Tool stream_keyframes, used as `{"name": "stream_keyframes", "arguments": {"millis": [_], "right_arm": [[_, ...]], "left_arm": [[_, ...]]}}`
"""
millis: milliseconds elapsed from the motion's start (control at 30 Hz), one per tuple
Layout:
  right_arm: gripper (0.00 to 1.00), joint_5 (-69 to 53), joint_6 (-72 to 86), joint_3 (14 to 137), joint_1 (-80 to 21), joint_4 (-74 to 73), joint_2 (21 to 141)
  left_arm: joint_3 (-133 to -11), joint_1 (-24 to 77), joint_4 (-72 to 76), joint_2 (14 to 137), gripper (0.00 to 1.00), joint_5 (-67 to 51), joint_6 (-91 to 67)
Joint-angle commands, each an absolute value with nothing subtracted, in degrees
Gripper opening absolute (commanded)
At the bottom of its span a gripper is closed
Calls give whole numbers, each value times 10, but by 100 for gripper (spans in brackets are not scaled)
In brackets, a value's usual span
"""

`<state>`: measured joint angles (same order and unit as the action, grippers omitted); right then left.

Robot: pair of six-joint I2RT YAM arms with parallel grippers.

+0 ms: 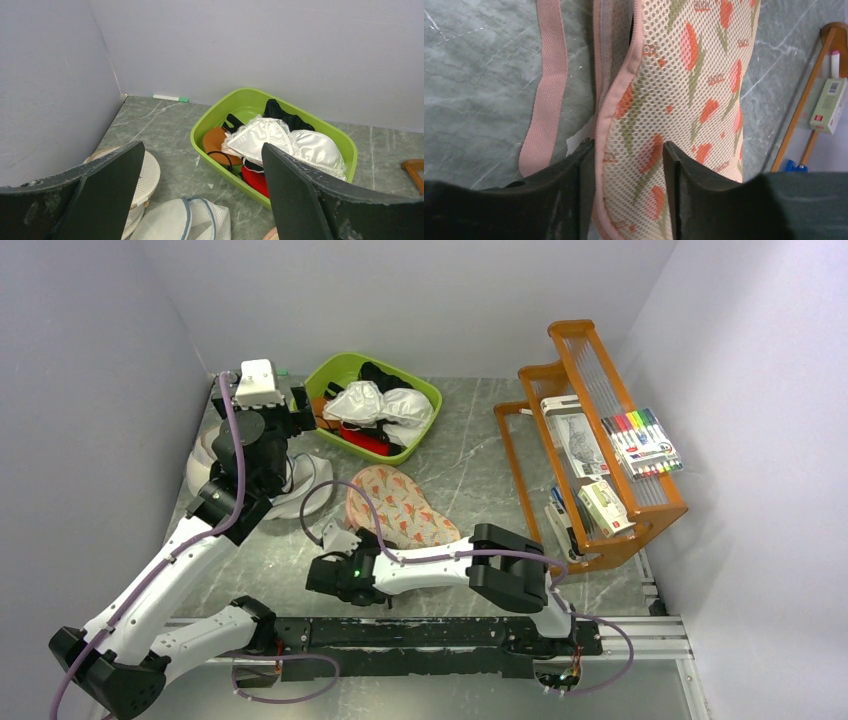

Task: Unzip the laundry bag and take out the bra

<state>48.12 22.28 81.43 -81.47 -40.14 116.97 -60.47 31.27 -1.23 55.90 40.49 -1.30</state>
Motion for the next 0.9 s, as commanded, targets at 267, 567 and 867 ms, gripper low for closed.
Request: {"name": "stream_keyframes", "arguments": {"millis": [267,567,867], "right_arm": [[23,500,221,814,-823,-389,1143],[2,485,224,801,-821,-376,1112],[0,235,214,636,-735,-200,946]], "left_arm": [[-607,308,-7,566,99,398,-20],[-610,308,-14,577,99,389,-24],[-612,308,-17,582,99,383,-28]]}}
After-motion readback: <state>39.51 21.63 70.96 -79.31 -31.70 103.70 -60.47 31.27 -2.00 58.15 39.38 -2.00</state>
